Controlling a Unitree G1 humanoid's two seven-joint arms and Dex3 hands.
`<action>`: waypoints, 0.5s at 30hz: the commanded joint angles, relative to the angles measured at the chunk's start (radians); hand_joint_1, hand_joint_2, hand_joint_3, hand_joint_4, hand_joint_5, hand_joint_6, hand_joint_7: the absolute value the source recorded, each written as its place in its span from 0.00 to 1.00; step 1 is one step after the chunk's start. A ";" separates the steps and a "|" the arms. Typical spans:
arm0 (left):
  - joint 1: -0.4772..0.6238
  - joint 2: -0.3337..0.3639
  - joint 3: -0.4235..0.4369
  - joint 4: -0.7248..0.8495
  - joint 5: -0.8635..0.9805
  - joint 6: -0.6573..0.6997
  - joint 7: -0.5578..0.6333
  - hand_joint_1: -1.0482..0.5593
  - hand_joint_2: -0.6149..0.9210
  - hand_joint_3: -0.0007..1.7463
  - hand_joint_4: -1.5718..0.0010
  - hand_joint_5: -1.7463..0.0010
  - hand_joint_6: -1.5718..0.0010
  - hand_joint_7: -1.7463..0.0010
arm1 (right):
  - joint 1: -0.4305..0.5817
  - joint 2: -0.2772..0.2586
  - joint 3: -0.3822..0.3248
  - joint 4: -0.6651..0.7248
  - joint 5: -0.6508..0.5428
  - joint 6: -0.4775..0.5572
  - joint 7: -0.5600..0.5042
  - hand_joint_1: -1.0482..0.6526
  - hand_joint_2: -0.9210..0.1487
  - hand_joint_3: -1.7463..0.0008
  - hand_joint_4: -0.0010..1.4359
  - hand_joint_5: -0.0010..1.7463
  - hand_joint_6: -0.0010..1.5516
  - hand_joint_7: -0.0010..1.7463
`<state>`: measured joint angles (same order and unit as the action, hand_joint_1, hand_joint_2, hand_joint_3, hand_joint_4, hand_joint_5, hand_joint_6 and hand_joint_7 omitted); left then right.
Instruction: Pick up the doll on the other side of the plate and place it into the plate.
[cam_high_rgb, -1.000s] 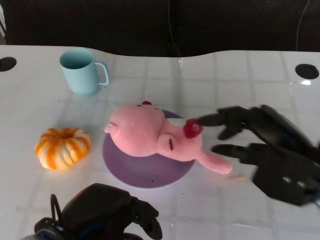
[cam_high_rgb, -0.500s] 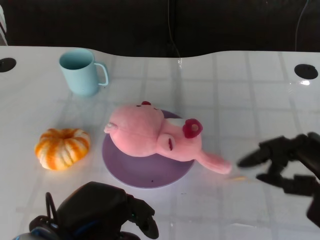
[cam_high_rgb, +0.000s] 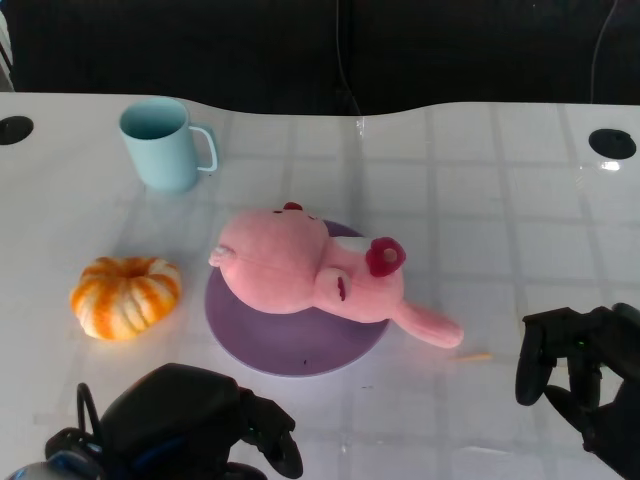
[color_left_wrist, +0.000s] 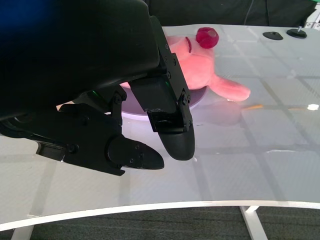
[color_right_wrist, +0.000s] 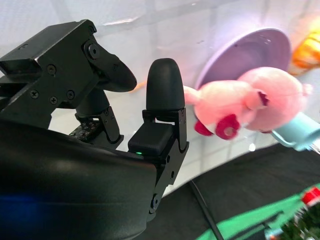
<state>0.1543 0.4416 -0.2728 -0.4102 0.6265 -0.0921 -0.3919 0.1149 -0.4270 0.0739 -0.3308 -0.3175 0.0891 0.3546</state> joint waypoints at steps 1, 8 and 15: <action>-0.001 0.007 0.009 0.007 -0.006 -0.003 0.013 0.52 1.00 0.11 0.50 0.30 0.33 0.81 | -0.016 -0.020 0.006 0.015 -0.011 0.002 0.006 0.62 0.47 0.30 0.57 1.00 0.49 0.84; -0.008 0.008 0.008 0.012 -0.005 -0.001 0.009 0.52 1.00 0.11 0.50 0.31 0.34 0.82 | -0.029 -0.026 0.020 0.022 -0.035 0.020 0.017 0.60 0.46 0.31 0.56 1.00 0.48 0.83; -0.010 0.015 0.016 0.020 -0.010 -0.010 0.010 0.52 1.00 0.11 0.50 0.31 0.34 0.82 | -0.040 -0.024 0.042 0.026 -0.067 0.023 0.017 0.59 0.44 0.33 0.56 1.00 0.48 0.81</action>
<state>0.1458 0.4409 -0.2701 -0.3965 0.6231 -0.0990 -0.3898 0.0846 -0.4373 0.1149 -0.3075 -0.3820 0.1089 0.3683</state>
